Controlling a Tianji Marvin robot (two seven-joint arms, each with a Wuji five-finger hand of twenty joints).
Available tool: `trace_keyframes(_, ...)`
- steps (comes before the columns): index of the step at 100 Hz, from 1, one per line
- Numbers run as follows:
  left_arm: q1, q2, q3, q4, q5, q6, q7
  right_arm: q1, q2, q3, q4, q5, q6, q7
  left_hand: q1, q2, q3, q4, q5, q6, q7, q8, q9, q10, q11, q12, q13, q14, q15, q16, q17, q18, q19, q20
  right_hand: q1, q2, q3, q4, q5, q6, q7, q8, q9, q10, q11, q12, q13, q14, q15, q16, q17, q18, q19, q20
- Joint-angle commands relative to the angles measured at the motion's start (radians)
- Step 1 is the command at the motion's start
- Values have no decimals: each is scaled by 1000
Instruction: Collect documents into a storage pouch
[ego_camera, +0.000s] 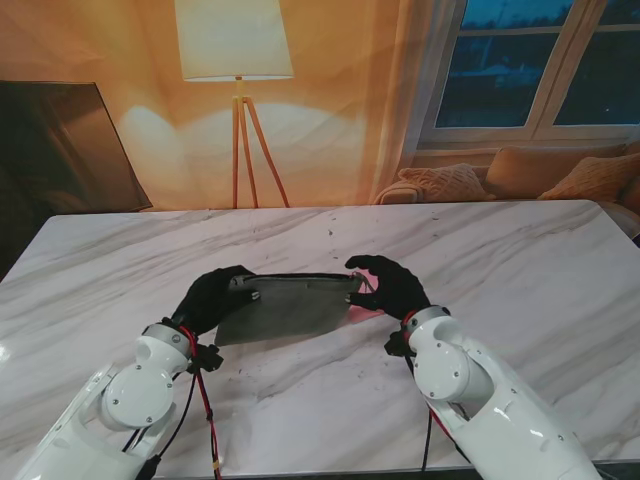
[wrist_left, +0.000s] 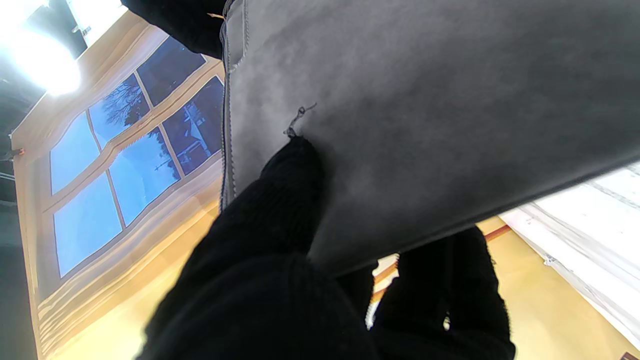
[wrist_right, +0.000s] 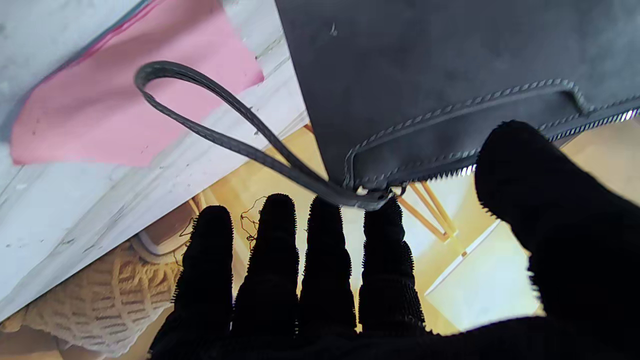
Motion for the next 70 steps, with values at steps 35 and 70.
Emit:
trace_keyframes(35, -5, -7, 8, 2, -10, 4, -15, 44, -34, -89, 68, 29, -13, -28, 105, 103, 53, 39, 82, -91, 189, 103, 38, -39, -23, -24, 25, -14, -44, -31, -9, -22, 2, -1, 138, -67, 201, 2, 251, -32, 207, 35, 343, 96, 295, 224, 373, 29, 580, 268, 234, 41, 568, 63)
trace_keyframes(70, -8, -7, 6, 1, -5, 17, -17, 39, -42, -88, 64, 6, -49, -85, 69, 47, 129, 16, 83, -73, 115, -195, 64, -49, -191, -123, 46, -35, -108, -121, 4, -18, 3, -9, 410, -10, 126, -126, 594, -89, 567, -253, 643, 111, 284, 277, 657, -6, 922, 249, 507, 35, 939, 36)
